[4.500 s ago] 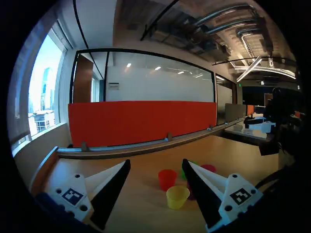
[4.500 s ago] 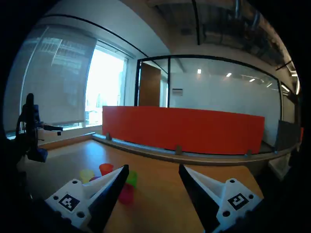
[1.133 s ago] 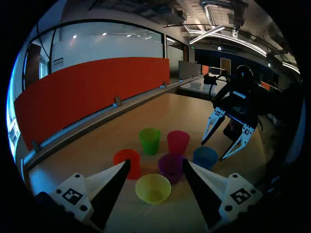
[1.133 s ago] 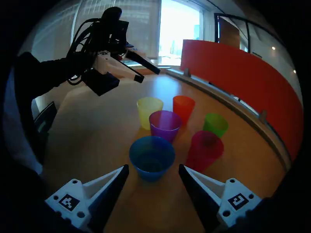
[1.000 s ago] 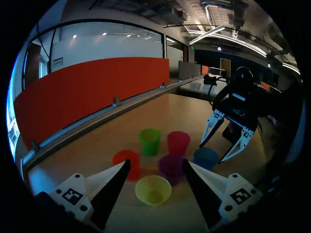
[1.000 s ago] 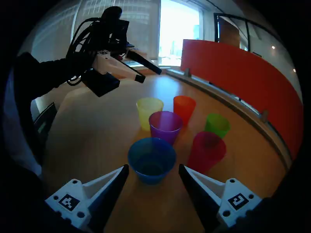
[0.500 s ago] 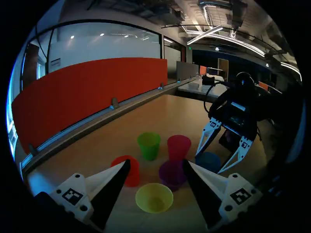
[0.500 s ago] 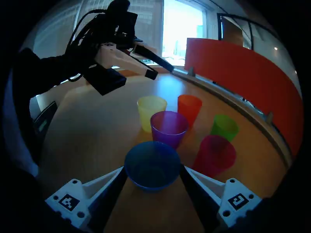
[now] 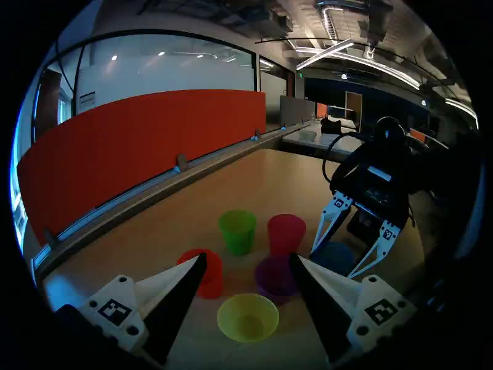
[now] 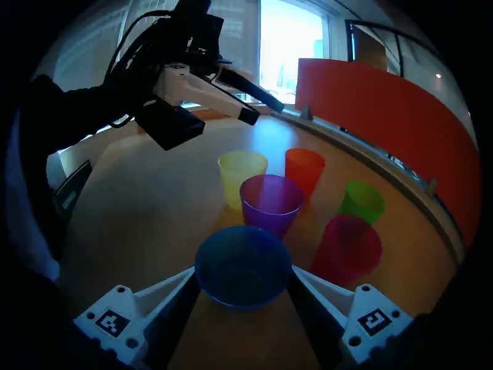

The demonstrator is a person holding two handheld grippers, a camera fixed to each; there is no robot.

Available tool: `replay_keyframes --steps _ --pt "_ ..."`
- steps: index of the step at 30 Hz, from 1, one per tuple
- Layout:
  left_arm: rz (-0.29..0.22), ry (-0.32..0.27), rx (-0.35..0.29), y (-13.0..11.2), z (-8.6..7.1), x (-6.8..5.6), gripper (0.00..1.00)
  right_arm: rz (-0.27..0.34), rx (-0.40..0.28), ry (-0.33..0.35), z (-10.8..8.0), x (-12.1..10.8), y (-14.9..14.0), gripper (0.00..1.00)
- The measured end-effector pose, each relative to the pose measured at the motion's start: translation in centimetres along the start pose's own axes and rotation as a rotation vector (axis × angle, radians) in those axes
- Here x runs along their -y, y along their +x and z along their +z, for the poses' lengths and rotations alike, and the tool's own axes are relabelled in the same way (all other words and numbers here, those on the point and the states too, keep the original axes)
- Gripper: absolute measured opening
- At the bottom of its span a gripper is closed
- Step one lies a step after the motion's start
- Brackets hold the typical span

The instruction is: Pour water

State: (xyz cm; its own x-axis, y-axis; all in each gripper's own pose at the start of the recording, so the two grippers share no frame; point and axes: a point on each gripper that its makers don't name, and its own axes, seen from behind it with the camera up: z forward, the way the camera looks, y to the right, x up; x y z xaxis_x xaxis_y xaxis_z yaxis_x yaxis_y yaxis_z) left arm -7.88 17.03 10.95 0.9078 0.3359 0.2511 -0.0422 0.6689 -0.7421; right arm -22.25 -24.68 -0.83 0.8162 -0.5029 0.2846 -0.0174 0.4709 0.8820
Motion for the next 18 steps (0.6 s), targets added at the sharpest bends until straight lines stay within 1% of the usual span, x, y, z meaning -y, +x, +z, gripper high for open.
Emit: replay_keyframes --steps 1,12,18 --pt "0.000 0.000 0.002 0.0 0.1 0.0 0.99 0.000 -0.002 0.003 0.0 0.0 0.0 0.91" --pt "0.008 -0.001 0.010 0.3 0.3 -0.1 0.99 0.013 -0.033 0.008 -0.4 -0.1 0.1 0.90" --pt "0.002 -0.009 0.013 0.8 0.6 0.2 0.99 0.023 -0.073 0.005 -1.3 -0.3 1.2 0.90"
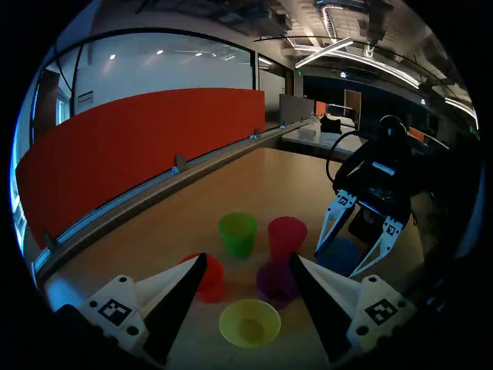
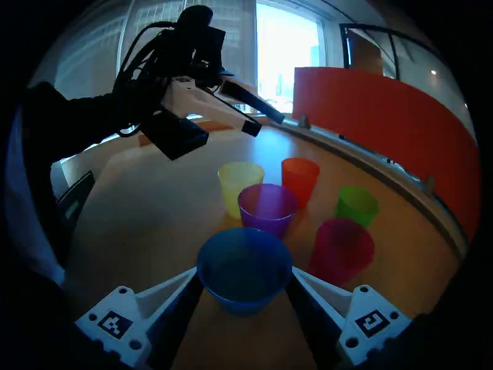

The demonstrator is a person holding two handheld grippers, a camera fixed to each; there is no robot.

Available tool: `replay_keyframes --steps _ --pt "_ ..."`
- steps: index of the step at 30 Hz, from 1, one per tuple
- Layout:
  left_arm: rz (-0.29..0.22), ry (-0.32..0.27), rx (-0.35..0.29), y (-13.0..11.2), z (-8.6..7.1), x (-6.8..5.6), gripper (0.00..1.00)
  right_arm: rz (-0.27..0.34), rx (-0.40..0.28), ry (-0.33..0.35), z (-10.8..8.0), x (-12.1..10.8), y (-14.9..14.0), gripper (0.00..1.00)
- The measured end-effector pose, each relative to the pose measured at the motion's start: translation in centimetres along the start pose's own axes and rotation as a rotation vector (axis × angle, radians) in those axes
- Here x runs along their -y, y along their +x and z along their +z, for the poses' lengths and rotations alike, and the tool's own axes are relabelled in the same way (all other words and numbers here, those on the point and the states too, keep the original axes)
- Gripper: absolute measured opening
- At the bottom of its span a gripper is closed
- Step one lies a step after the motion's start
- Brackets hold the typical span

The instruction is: Pour water

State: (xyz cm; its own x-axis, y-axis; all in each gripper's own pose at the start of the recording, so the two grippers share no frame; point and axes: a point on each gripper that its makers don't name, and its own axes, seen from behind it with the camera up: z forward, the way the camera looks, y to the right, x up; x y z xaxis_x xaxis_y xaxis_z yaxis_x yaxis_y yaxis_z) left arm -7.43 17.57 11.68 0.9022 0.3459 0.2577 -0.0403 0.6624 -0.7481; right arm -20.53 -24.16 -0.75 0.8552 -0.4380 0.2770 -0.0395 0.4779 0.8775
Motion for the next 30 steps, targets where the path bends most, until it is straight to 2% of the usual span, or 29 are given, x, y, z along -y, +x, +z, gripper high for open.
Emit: replay_keyframes --steps 18,30 --pt "0.033 -0.038 0.041 0.5 0.9 -0.6 0.99 -0.031 -0.162 -0.066 -4.7 -1.0 4.4 0.90" --pt "0.034 -0.064 0.072 0.7 2.0 -0.7 0.99 -0.008 -0.279 -0.126 -7.5 -1.6 7.3 0.89"
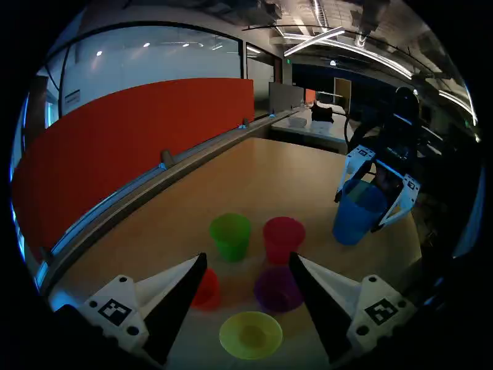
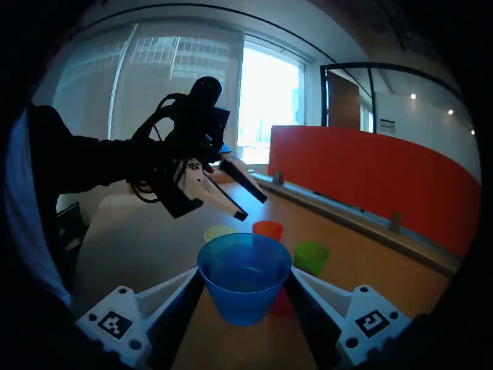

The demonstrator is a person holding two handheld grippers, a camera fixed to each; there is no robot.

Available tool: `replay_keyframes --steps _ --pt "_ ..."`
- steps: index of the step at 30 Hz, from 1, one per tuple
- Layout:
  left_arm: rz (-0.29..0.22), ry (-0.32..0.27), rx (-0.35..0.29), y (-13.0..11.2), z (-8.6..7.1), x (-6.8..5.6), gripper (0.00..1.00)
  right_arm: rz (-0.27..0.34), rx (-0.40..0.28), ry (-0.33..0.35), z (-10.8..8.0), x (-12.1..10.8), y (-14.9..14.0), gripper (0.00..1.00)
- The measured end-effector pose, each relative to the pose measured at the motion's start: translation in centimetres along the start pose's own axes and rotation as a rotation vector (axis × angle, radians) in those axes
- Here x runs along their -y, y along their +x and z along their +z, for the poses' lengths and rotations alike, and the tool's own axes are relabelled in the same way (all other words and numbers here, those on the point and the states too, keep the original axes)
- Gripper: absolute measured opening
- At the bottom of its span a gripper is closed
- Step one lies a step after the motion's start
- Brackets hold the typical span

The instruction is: Pour water

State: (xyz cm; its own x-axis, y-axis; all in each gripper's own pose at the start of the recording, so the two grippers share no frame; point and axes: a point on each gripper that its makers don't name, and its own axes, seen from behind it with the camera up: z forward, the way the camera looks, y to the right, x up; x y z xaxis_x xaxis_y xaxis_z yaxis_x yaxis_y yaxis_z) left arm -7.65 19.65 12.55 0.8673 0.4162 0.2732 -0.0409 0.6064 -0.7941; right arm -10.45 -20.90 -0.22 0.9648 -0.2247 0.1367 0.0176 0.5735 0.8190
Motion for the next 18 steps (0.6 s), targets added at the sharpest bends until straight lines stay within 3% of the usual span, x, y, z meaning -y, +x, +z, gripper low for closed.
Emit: replay_keyframes --steps 18 --pt "0.019 -0.045 0.043 -0.2 0.7 -0.3 0.99 0.000 -0.110 -0.036 -1.4 -0.2 3.4 0.90"
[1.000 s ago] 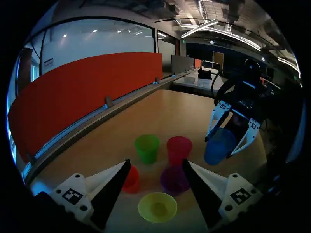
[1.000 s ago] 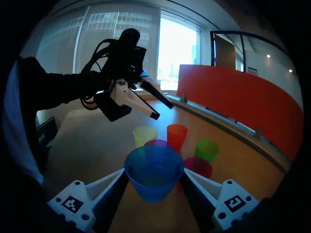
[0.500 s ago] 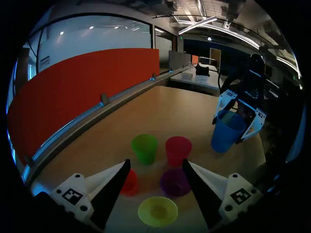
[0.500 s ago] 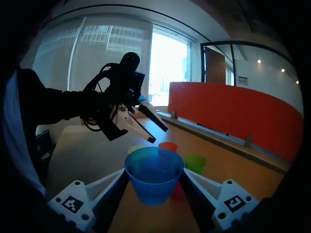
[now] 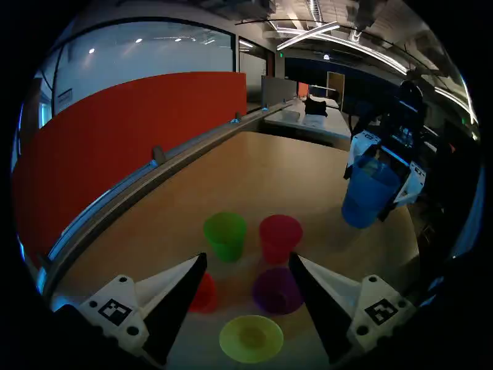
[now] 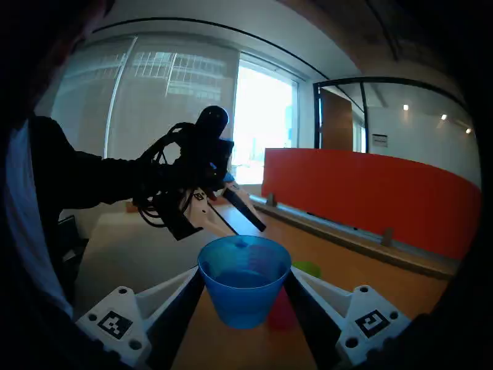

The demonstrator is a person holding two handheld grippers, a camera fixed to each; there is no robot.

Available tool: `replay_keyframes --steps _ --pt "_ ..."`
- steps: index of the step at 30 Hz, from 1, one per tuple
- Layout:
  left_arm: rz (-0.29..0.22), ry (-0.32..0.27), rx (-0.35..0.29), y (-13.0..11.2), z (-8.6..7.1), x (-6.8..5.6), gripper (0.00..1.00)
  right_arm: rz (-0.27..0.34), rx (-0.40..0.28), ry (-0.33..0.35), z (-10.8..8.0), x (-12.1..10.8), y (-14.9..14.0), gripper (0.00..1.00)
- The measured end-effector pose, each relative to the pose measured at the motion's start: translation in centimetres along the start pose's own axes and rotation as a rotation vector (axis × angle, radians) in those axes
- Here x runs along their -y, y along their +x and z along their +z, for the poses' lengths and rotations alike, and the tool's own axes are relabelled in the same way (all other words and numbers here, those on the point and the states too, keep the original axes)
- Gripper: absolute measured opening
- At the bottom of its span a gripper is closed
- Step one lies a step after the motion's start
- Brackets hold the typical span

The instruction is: Pour water

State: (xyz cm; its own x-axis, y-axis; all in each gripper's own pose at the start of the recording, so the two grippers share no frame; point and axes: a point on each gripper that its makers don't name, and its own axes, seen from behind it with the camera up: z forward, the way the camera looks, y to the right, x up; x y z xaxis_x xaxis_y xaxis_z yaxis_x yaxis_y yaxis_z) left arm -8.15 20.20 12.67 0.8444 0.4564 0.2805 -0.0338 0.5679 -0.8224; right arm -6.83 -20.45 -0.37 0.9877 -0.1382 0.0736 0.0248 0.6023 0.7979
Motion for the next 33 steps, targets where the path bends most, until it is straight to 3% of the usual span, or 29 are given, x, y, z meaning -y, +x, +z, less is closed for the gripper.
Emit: replay_keyframes --steps 9,33 --pt "0.045 0.004 0.061 -0.2 1.3 0.6 0.99 0.006 -0.024 -0.014 -0.4 0.0 0.8 0.89" --pt "0.072 -0.007 0.168 -0.8 5.6 2.1 0.99 0.014 -0.053 -0.041 -2.8 0.6 1.6 0.90"
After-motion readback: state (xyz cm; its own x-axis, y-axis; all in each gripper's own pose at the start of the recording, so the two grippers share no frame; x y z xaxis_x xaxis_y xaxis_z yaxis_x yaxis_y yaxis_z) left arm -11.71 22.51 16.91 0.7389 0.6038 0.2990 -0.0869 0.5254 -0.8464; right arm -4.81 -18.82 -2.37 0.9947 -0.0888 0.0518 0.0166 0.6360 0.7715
